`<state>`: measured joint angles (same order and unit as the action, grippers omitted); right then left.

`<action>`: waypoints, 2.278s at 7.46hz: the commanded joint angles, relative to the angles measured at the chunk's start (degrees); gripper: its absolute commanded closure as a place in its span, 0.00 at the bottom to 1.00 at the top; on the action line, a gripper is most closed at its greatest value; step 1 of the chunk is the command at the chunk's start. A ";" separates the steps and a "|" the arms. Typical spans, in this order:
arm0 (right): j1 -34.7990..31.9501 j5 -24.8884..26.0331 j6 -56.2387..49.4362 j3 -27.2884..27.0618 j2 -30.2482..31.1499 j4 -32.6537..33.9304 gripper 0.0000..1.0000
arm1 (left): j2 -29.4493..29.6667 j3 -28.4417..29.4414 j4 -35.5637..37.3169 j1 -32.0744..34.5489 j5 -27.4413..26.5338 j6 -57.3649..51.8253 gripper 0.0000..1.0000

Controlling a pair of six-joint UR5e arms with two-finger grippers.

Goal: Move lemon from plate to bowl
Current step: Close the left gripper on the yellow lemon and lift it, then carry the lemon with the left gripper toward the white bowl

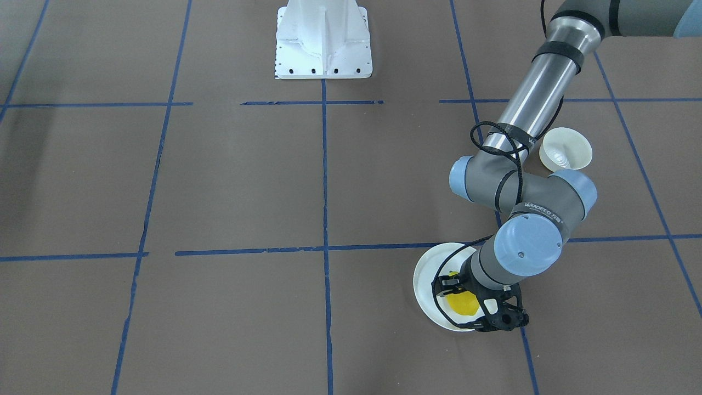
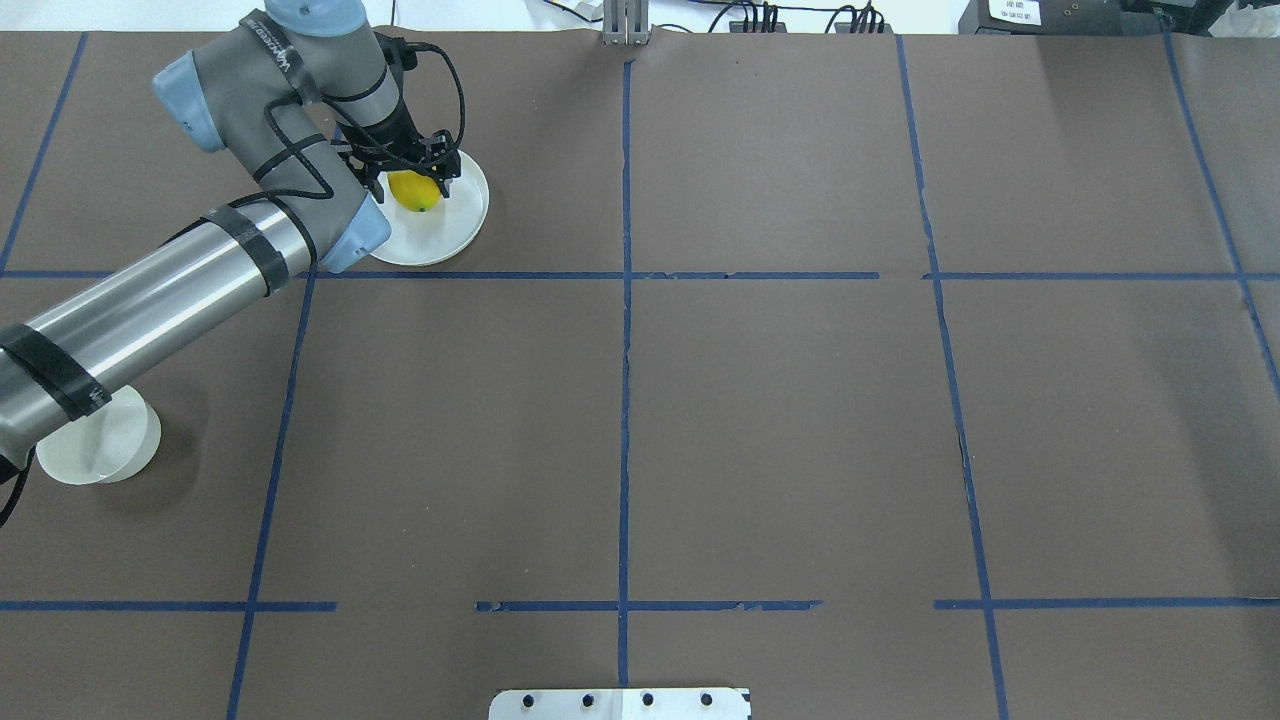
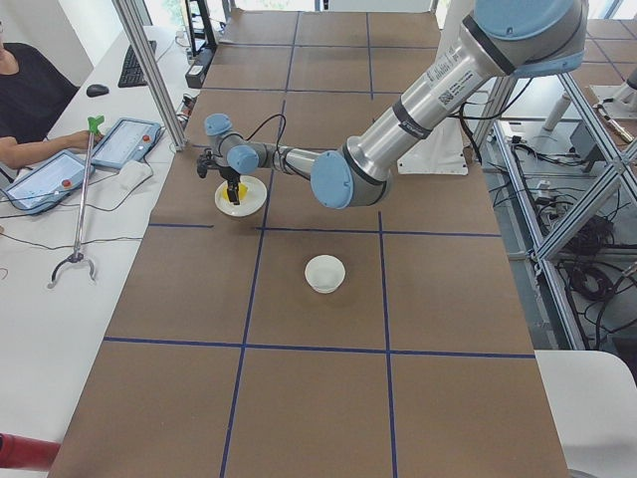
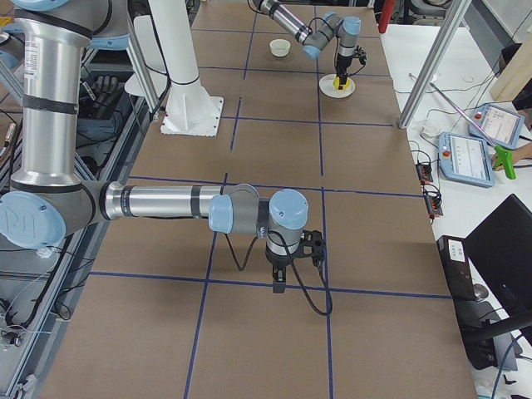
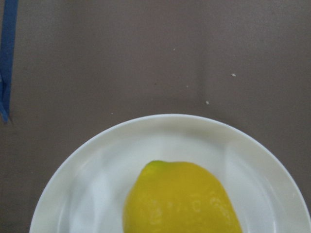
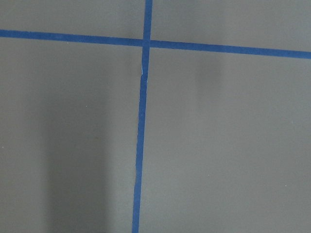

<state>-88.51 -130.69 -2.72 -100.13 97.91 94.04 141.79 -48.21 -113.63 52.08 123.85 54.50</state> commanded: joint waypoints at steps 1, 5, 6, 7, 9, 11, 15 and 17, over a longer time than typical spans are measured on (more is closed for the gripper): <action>0.00 0.00 0.00 0.02 0.00 0.00 0.00 | -0.02 0.14 -2.36 0.04 -0.10 2.62 1.00; 0.00 0.00 0.00 0.02 0.00 0.00 0.00 | -9.12 -14.81 1.98 3.46 0.08 1.94 1.00; 0.00 0.09 0.00 0.02 0.00 0.00 0.00 | -13.69 -23.59 7.23 4.25 0.08 1.50 1.00; 0.00 0.09 0.00 0.02 0.00 0.00 0.00 | -18.43 -31.69 11.37 4.70 -0.01 -1.99 1.00; 0.00 0.09 0.00 0.02 0.00 0.00 0.00 | -32.37 -47.07 12.64 5.23 -0.36 -4.75 1.00; 0.00 0.09 0.00 0.02 0.00 0.00 0.00 | -46.80 -59.31 11.51 5.14 -3.58 -4.84 1.00; 0.00 0.09 0.00 0.02 0.00 0.00 0.00 | -62.60 -60.07 -7.13 3.74 -5.46 -3.78 1.00; 0.00 0.09 0.00 0.02 0.00 0.00 0.00 | -62.60 -59.37 -7.48 -2.21 -5.63 2.16 1.00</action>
<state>-88.51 -130.61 -2.73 -100.11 97.91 94.04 79.47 -107.85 -120.47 53.58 118.40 53.14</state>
